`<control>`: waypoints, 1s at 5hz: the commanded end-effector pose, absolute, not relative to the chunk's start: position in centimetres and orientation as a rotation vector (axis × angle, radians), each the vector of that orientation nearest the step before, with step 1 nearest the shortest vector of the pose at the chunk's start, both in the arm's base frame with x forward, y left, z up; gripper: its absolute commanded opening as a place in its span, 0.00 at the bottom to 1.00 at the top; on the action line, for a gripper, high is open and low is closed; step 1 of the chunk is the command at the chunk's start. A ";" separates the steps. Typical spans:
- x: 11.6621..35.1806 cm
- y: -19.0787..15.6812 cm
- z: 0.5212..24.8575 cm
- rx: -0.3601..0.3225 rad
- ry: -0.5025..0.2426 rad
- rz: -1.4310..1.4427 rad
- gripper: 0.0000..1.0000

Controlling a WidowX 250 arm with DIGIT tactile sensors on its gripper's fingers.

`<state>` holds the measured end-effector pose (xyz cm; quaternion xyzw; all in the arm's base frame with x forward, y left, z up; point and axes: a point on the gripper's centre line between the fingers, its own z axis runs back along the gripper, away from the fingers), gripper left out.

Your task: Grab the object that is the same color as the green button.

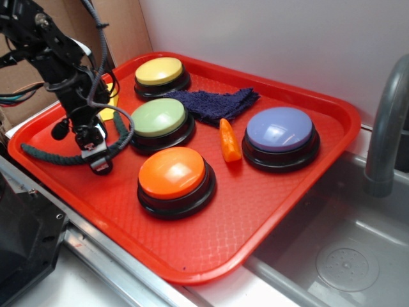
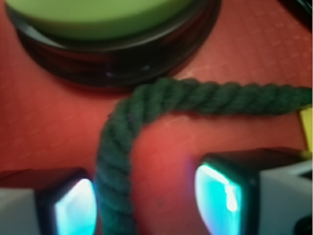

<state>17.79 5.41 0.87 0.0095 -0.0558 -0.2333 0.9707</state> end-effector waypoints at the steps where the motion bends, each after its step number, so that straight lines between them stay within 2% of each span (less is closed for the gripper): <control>1: 17.7 5.3 0.6 0.028 -0.111 -0.451 0.00; 4: 17.6 5.3 0.7 0.059 -0.120 -0.433 0.00; 5: 17.7 5.3 2.5 0.067 -0.104 -0.346 0.00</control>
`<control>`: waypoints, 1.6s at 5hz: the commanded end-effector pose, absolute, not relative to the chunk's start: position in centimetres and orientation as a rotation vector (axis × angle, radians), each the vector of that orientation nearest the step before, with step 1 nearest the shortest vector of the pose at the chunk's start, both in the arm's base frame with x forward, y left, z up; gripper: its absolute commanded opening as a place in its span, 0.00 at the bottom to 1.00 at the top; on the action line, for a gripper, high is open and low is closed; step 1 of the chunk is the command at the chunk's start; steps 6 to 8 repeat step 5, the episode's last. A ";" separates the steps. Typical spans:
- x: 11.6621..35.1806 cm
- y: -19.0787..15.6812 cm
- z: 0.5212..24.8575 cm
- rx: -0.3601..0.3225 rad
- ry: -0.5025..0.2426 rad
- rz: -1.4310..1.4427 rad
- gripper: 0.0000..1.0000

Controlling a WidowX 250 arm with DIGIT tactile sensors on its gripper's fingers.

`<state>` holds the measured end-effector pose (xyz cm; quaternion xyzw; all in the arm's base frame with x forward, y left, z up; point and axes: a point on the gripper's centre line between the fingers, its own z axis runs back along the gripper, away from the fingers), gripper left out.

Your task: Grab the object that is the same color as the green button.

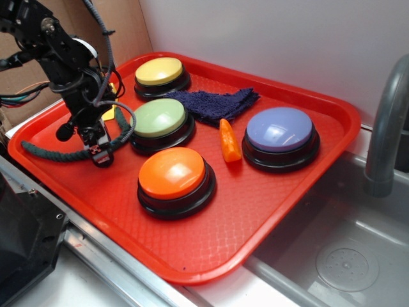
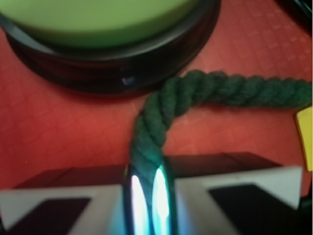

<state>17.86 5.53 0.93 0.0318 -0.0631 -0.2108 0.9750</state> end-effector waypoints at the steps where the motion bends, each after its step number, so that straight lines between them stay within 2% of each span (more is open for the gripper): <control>1: 17.5 5.1 5.9 0.034 -0.111 -0.173 0.00; 2: 17.4 3.7 10.2 0.045 -0.100 -0.055 0.00; 3: 17.5 0.9 15.2 0.034 -0.093 0.063 0.00; 4: 17.6 -0.7 19.9 -0.034 -0.149 0.111 0.00; 5: 17.9 -0.4 21.0 -0.027 -0.165 0.164 0.00; 8: 17.9 -0.4 21.0 -0.027 -0.165 0.164 0.00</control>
